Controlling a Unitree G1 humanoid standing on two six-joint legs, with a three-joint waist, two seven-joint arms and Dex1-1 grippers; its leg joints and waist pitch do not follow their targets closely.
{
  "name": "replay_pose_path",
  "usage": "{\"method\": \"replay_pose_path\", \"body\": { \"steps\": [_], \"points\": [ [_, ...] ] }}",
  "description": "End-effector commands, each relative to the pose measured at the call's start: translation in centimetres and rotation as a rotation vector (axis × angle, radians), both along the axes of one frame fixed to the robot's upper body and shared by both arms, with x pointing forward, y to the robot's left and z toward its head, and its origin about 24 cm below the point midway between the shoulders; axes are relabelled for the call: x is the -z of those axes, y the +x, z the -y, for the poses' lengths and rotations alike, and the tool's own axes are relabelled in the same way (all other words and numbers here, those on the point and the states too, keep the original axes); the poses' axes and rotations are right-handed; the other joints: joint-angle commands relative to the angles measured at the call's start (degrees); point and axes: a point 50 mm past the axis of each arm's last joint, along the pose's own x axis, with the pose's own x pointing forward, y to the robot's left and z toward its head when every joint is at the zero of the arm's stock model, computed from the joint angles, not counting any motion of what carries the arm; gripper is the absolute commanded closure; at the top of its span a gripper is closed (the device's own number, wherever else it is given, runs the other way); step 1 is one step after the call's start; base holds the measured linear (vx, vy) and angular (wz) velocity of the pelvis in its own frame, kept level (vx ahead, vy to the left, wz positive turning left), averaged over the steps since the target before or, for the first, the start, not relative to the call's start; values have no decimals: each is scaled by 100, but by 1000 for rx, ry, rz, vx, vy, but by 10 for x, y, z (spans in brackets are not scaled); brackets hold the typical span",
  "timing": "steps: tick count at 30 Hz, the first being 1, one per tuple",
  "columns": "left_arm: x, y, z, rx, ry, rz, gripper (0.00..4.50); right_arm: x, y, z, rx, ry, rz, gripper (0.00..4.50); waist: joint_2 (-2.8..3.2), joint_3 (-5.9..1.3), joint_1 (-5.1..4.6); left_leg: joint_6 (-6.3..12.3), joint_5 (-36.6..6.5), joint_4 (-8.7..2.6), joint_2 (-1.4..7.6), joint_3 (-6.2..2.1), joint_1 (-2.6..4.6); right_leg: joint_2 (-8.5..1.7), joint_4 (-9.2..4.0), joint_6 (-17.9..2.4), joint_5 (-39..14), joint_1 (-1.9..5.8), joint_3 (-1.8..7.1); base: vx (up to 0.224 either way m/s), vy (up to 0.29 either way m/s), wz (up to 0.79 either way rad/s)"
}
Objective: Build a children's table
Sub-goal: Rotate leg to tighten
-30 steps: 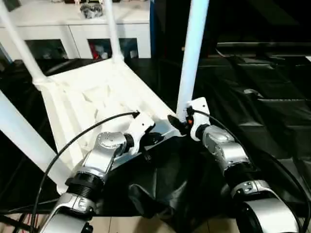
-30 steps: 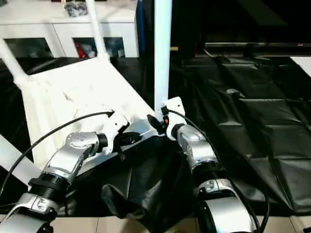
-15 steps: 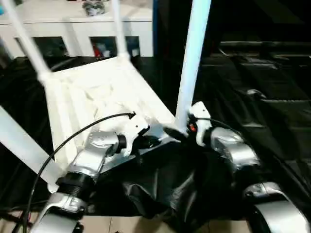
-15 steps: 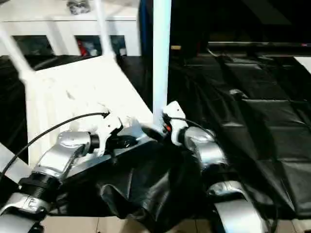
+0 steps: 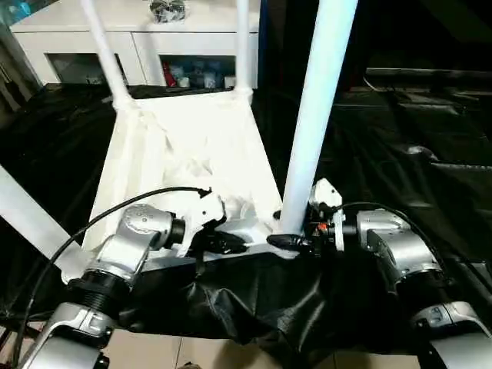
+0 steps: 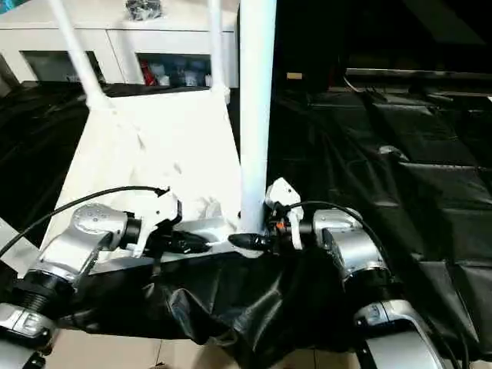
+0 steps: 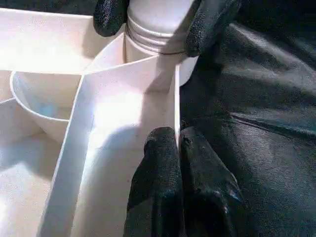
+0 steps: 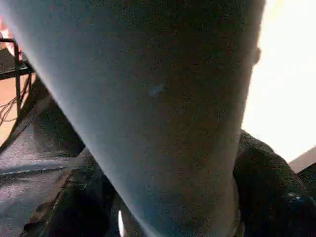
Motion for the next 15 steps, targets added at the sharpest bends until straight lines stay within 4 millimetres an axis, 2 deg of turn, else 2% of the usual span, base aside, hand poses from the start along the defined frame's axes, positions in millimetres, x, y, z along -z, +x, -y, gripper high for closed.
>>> {"method": "replay_pose_path", "body": {
  "steps": [1,6,8,10,11,13,15],
  "points": [
    [-4,0,12,32,-24,32,450,4,-11,-21,-130,13,-27,164,-31,-354,-8,474,-934,-316,94,37,15,-199,-350,-1649,-312,326,176,0,0,0],
    [-2,3,12,-31,-27,40,450,6,-11,-26,-89,37,-33,183,-36,-345,9,455,-952,-318,94,40,13,-210,-363,-1609,-475,323,177,0,0,0],
    [-3,8,17,-115,-57,50,450,14,-1,-31,81,31,-29,185,-42,-318,2,378,-1085,-338,95,42,17,-211,-387,-1553,-737,304,184,0,0,0],
    [-4,12,22,-169,-74,61,450,22,7,-34,232,-1,-33,186,-28,-294,-38,244,-1262,-371,86,29,15,-231,-417,-1477,-1130,288,182,0,0,0],
    [-4,13,26,-194,-78,68,450,27,10,-37,303,-17,-35,186,-81,-276,-115,70,-1514,-403,67,-3,18,-243,-488,-1248,-1825,305,169,0,0,0],
    [-4,15,32,-228,-81,78,450,32,13,-42,381,-39,-35,186,-56,-261,-180,8,-1669,-416,58,-24,20,-242,-528,-1080,-2201,279,168,0,0,0],
    [-4,16,37,-254,-77,81,450,34,16,-48,444,-51,-39,186,-48,-275,-228,26,-1637,-417,57,-30,4,-229,-529,-1074,-2048,281,177,0,0,0]
  ]
}}
